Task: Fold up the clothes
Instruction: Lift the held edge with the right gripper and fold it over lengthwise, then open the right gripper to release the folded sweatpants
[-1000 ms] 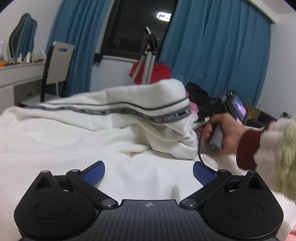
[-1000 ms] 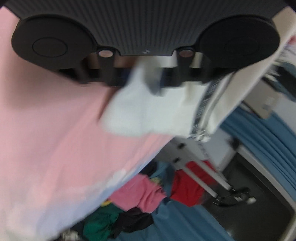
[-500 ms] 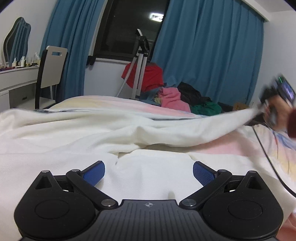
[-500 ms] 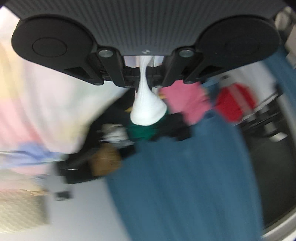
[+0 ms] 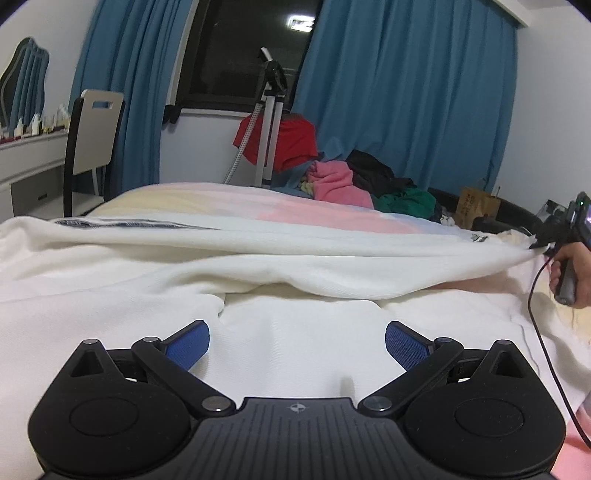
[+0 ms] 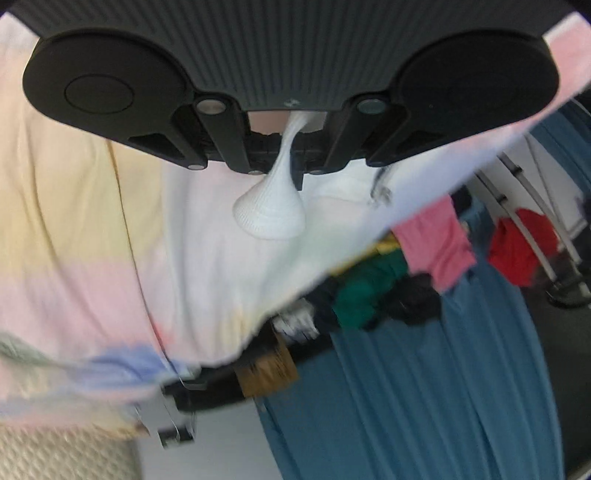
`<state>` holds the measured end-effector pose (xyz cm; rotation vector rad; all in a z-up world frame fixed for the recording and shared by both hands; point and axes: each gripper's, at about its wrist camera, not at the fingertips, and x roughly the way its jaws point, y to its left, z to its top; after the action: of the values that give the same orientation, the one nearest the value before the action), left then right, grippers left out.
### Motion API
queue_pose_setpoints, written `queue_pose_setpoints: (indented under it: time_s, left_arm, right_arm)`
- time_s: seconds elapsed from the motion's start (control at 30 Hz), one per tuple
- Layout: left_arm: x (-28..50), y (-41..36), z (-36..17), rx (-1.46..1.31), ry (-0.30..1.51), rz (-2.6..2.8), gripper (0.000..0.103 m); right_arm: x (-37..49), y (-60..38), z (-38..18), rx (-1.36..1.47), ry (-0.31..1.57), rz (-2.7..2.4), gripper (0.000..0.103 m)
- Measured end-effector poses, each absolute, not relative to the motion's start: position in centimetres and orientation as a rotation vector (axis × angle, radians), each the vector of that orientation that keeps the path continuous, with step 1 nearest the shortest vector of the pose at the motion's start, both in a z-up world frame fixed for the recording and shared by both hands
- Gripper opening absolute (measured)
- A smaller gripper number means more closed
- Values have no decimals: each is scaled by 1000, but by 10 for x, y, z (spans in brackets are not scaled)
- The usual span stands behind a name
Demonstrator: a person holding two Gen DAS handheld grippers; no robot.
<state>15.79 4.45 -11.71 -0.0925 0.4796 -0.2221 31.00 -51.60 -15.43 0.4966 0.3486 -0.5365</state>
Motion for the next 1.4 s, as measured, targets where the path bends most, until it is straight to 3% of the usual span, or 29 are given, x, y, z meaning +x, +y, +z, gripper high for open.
queue_pose_setpoints:
  time_s: [0.3, 0.5, 0.57, 0.6, 0.63, 0.7, 1.0, 1.4]
  left_arm:
    - [137, 43, -101, -80, 449, -237, 102]
    - [123, 32, -86, -71, 423, -238, 102]
    - [117, 27, -77, -52, 401, -235, 102]
    - [113, 25, -71, -45, 395, -229, 102]
    - [107, 23, -65, -42, 386, -225, 102]
    - [95, 21, -53, -36, 364, -227, 102]
    - [33, 5, -24, 1, 356, -237, 103]
    - [-16, 13, -27, -35, 385, -178, 103]
  right_arm:
    - [290, -544, -217, 484, 447, -574, 7]
    - [293, -531, -189, 462, 506, -535, 15]
    - [284, -518, -173, 402, 520, -495, 39]
    - [280, -512, -164, 372, 527, -475, 59]
    - [272, -504, -154, 360, 512, -448, 71]
    - [255, -487, -131, 349, 471, -381, 76]
    - [143, -362, -44, 200, 399, -92, 80]
    - [50, -300, -72, 158, 344, 41, 81]
